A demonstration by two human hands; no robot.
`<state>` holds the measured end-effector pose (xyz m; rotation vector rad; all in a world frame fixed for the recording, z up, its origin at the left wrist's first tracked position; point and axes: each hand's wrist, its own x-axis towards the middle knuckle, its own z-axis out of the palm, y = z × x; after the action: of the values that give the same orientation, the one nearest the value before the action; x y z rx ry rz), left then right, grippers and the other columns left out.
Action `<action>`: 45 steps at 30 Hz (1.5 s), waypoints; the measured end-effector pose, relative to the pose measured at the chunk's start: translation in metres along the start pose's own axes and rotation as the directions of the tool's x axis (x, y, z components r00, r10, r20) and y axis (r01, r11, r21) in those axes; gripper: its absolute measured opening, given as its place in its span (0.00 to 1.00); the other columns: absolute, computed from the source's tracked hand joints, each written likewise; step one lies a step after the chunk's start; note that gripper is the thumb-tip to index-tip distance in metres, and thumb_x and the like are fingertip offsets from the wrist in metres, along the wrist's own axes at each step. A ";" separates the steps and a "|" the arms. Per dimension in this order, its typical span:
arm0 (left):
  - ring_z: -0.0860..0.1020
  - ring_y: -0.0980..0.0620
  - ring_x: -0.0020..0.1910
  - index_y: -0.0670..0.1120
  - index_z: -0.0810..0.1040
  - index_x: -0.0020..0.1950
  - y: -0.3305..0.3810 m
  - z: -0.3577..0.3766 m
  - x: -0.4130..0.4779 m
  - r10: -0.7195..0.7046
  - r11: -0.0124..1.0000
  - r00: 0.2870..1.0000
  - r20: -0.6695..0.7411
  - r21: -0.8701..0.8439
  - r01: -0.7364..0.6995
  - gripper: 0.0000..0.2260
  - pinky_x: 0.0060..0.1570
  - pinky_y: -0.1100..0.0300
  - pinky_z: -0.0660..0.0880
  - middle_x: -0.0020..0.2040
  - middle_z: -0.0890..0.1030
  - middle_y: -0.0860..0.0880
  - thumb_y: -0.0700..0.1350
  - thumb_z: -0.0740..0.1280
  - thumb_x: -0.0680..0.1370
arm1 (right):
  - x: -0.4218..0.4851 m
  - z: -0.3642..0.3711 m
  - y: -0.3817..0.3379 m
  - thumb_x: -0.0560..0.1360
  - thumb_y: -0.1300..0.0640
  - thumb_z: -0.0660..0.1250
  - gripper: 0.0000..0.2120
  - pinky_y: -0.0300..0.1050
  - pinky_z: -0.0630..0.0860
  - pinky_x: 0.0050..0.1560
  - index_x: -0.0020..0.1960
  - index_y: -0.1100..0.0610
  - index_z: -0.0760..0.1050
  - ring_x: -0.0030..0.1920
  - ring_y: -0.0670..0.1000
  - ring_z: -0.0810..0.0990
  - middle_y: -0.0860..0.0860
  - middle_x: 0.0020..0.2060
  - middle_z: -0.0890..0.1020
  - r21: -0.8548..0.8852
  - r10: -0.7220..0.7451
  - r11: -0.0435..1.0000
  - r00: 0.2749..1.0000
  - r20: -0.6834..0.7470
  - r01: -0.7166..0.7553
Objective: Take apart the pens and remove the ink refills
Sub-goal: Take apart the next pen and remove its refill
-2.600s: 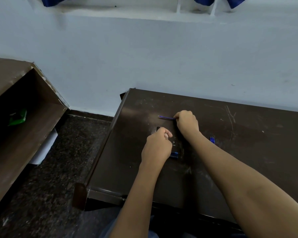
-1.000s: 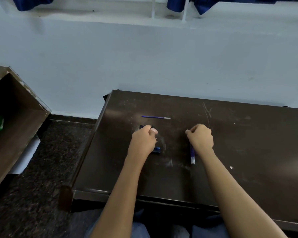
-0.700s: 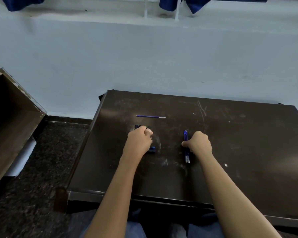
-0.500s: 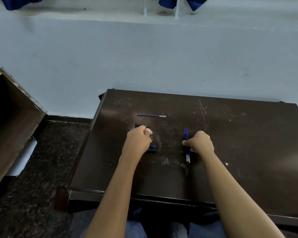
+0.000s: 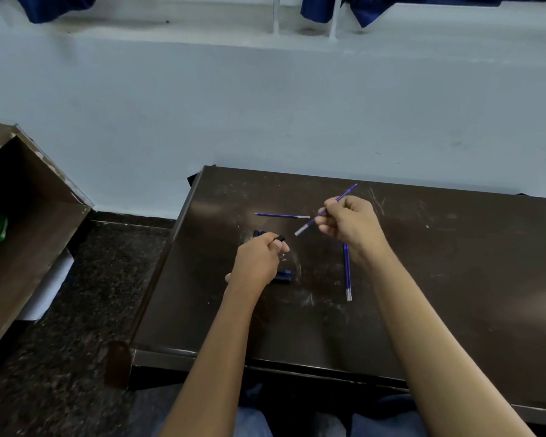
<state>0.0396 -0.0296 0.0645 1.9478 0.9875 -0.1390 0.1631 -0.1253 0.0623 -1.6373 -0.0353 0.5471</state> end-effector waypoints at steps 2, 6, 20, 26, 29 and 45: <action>0.75 0.48 0.58 0.51 0.78 0.49 -0.001 0.001 0.002 -0.004 1.000 1.000 -0.002 -0.015 0.004 0.12 0.66 0.40 0.66 0.51 0.78 0.47 0.44 0.55 0.82 | -0.011 0.009 0.000 0.80 0.65 0.57 0.06 0.35 0.79 0.33 0.50 0.63 0.73 0.33 0.47 0.79 0.56 0.39 0.79 0.048 -0.082 0.995 0.996 -0.023 0.083; 0.76 0.49 0.55 0.52 0.78 0.48 -0.002 0.001 0.003 0.000 1.000 1.000 -0.015 -0.022 -0.001 0.12 0.65 0.40 0.66 0.48 0.77 0.49 0.45 0.55 0.82 | -0.023 0.016 0.012 0.80 0.65 0.57 0.07 0.39 0.82 0.41 0.52 0.62 0.73 0.37 0.49 0.81 0.56 0.42 0.81 0.071 -0.127 0.989 0.992 -0.020 0.128; 0.76 0.50 0.50 0.52 0.78 0.47 -0.010 -0.001 0.008 0.007 0.999 0.999 -0.050 -0.041 -0.009 0.12 0.62 0.40 0.70 0.48 0.78 0.49 0.47 0.55 0.82 | -0.024 0.027 0.019 0.79 0.65 0.57 0.08 0.45 0.81 0.45 0.51 0.62 0.75 0.37 0.49 0.80 0.54 0.41 0.83 -0.021 -0.199 0.979 0.979 0.050 0.200; 0.77 0.48 0.54 0.53 0.78 0.47 -0.012 -0.004 0.009 0.015 0.999 0.998 -0.066 -0.033 -0.017 0.12 0.63 0.40 0.69 0.50 0.79 0.48 0.46 0.55 0.81 | -0.019 0.031 0.023 0.79 0.65 0.58 0.07 0.41 0.77 0.41 0.49 0.60 0.75 0.37 0.47 0.77 0.54 0.40 0.83 0.099 -0.149 0.984 0.989 0.017 0.147; 0.76 0.49 0.54 0.53 0.77 0.47 -0.014 -0.004 0.010 0.016 0.999 0.997 -0.073 -0.037 -0.019 0.12 0.64 0.42 0.68 0.50 0.79 0.48 0.47 0.54 0.81 | -0.017 0.029 0.023 0.79 0.65 0.58 0.07 0.41 0.77 0.42 0.49 0.59 0.75 0.37 0.47 0.78 0.53 0.40 0.82 0.112 -0.152 0.982 0.988 -0.016 0.153; 0.77 0.51 0.48 0.51 0.75 0.45 -0.009 -0.009 0.010 0.081 0.987 0.954 -0.288 -0.113 -0.118 0.11 0.59 0.43 0.72 0.44 0.77 0.52 0.45 0.54 0.82 | -0.011 0.048 0.076 0.76 0.63 0.63 0.14 0.47 0.75 0.60 0.60 0.54 0.77 0.58 0.52 0.78 0.52 0.56 0.81 -0.757 -0.082 0.547 0.922 0.378 0.358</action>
<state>0.0374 -0.0147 0.0589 1.9263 1.0500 0.2626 0.1141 -0.0962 -0.0076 -2.3947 -0.8486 0.6166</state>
